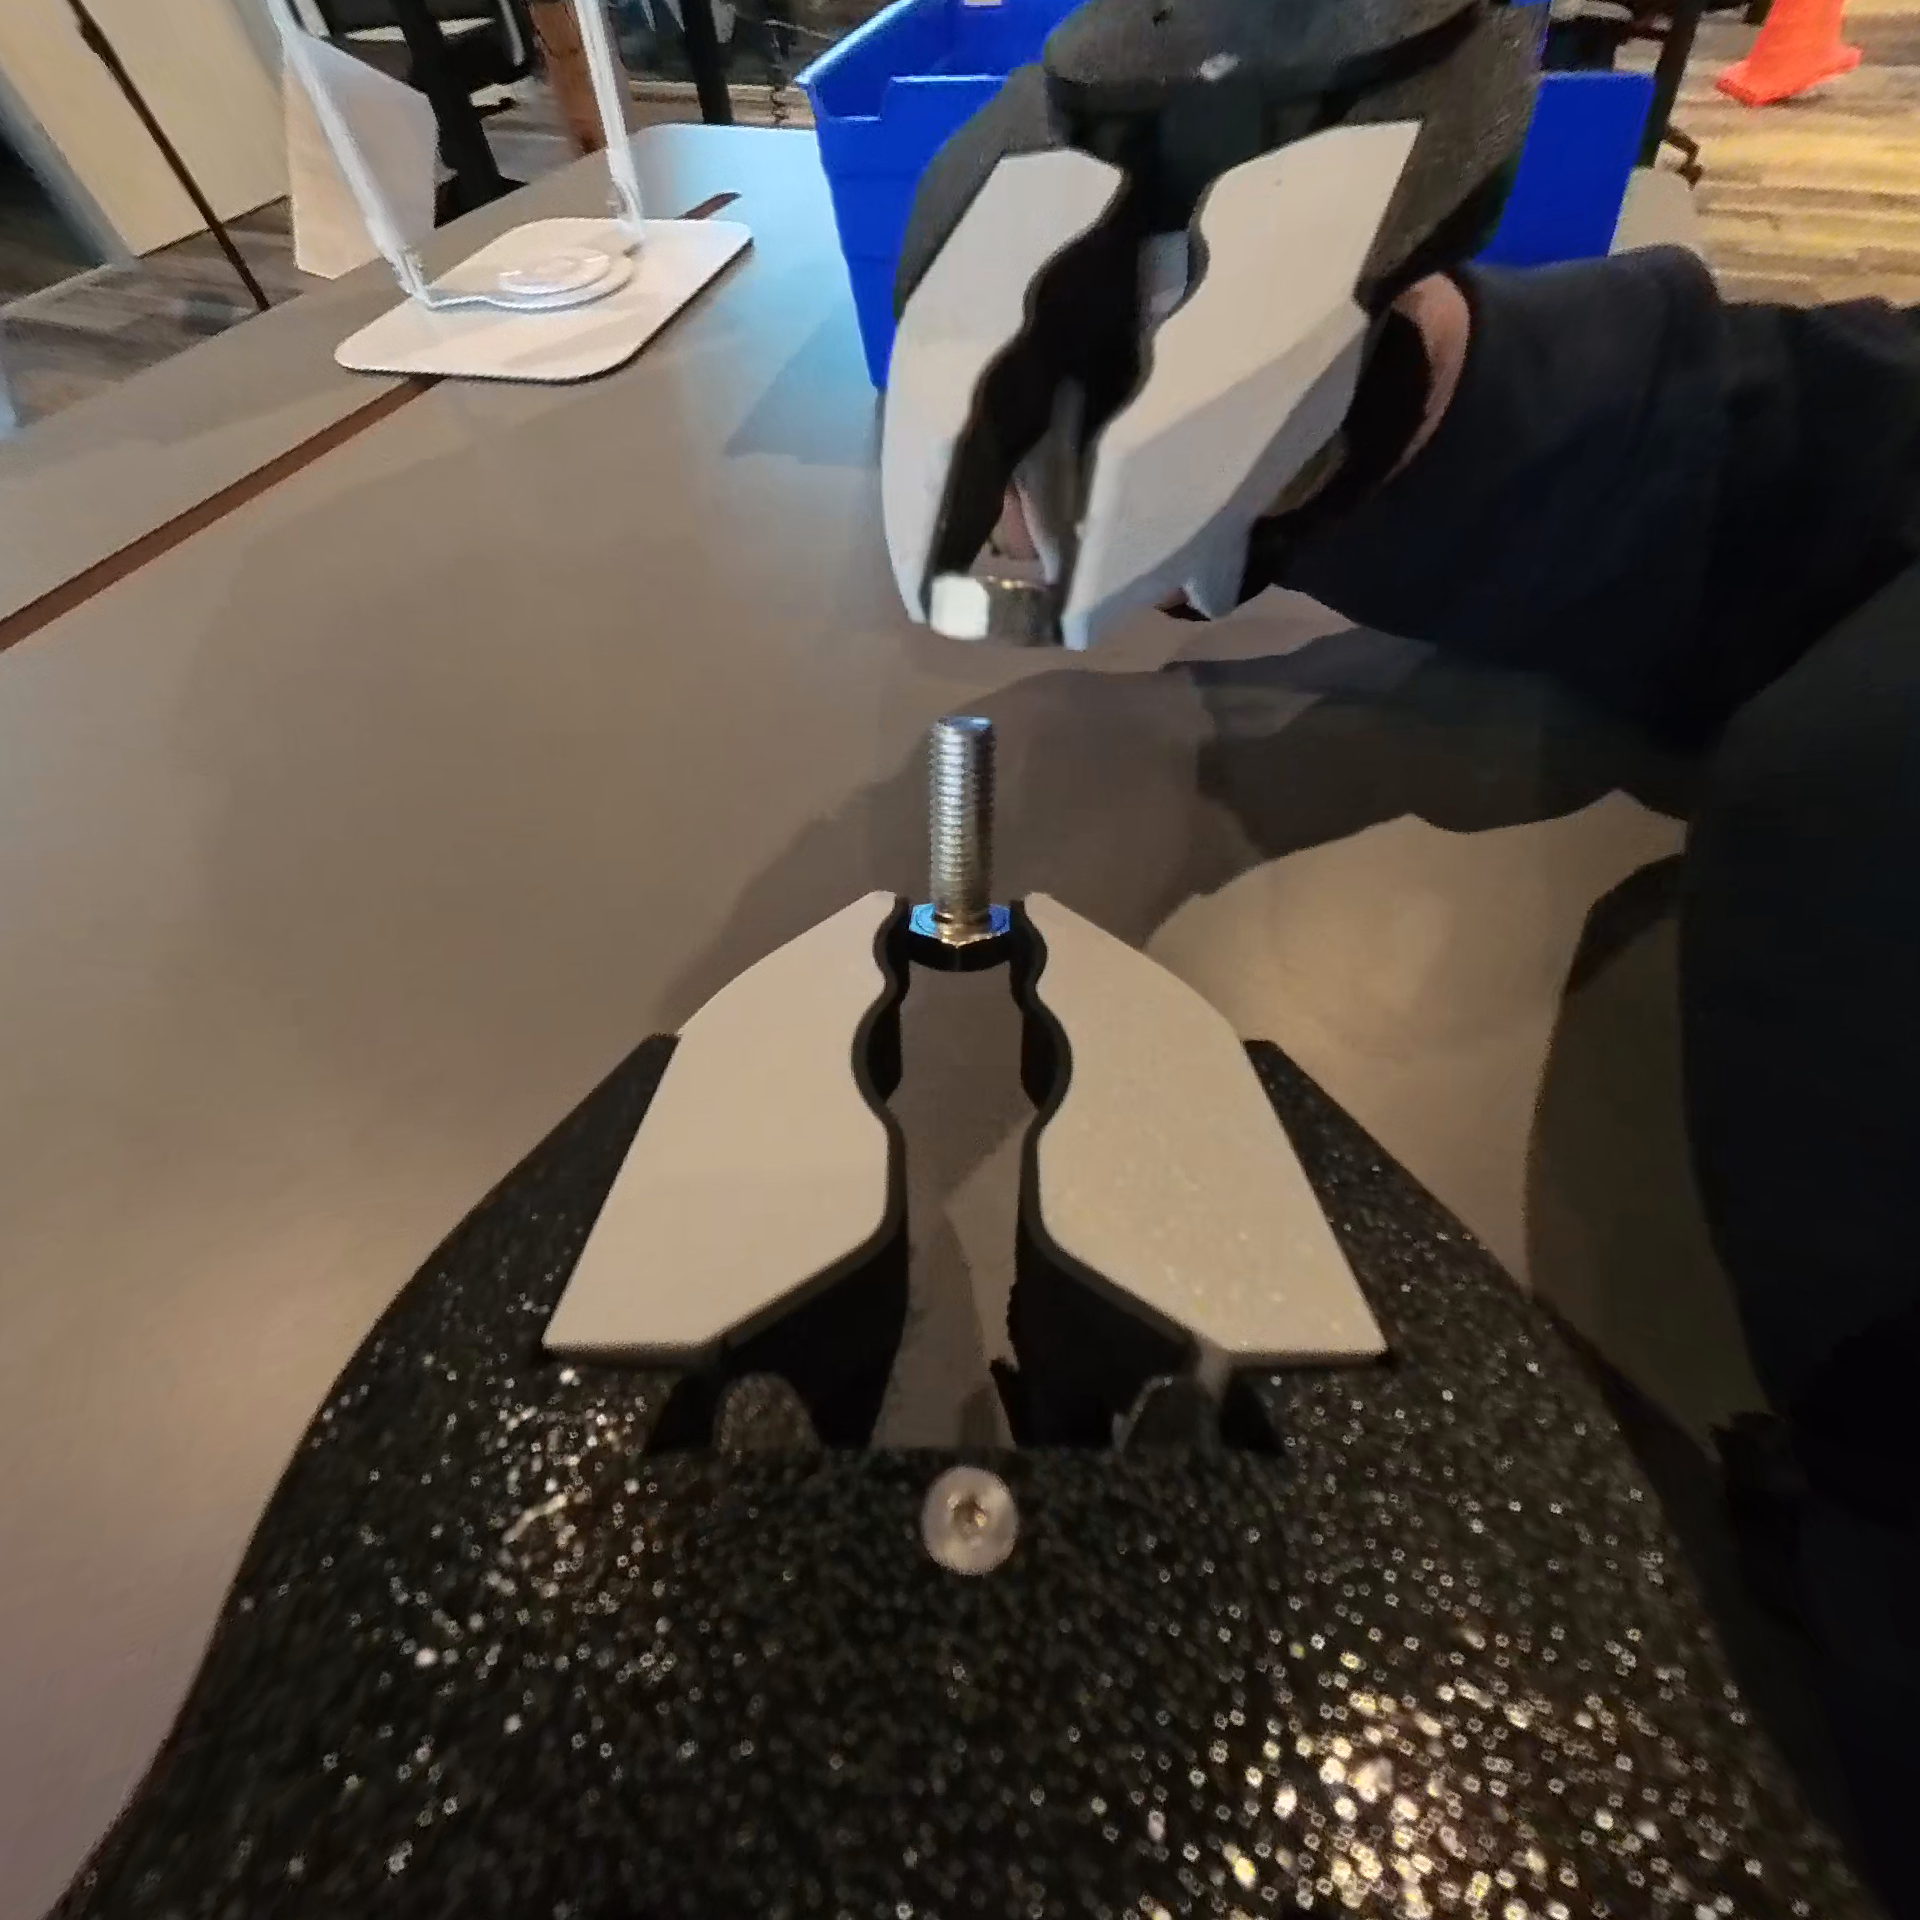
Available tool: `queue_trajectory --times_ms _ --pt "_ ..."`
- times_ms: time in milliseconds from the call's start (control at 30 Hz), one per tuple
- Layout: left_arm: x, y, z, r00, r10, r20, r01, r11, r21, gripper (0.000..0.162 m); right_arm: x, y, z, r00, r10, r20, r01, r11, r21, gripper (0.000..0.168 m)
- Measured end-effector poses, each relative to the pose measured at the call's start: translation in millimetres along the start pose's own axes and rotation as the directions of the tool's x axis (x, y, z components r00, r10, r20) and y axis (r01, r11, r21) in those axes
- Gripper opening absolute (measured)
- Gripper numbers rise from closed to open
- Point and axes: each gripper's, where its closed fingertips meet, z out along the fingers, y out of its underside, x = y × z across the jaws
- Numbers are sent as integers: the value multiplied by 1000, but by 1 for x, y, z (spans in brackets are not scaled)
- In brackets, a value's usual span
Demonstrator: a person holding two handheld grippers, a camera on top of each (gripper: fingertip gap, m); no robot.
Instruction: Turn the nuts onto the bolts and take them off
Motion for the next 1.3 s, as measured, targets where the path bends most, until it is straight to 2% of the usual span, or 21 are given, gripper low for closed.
queue_trajectory --times_ms 333,833,967,1100,1233,1300 --pt "12 0 2 997 66 -46 -66 998 -3 18 -8 8 2 999 -27 45 29 998 -47 19" --pt "12 -3 -1 998 55 -42 -55 998 17 18 -8 10 2 998 -29 57 32 999 -42 18" --pt "0 -9 4 998 46 42 -46 999 20 17 2 4 4 1000 -6 -19 6 1000 -15 18" --pt "-14 -10 2 985 24 168 -26 1000 5 17 17 -1 9 984 100 -151 -94 995 43 18" --pt "-28 -6 -1 961 14 278 -3 999 -38 17 32 0 11 900 266 -346 -243 964 110 18" --pt "-31 -4 -2 951 27 309 -9 998 -58 17 33 -1 13 870 295 -396 -262 955 137 19"
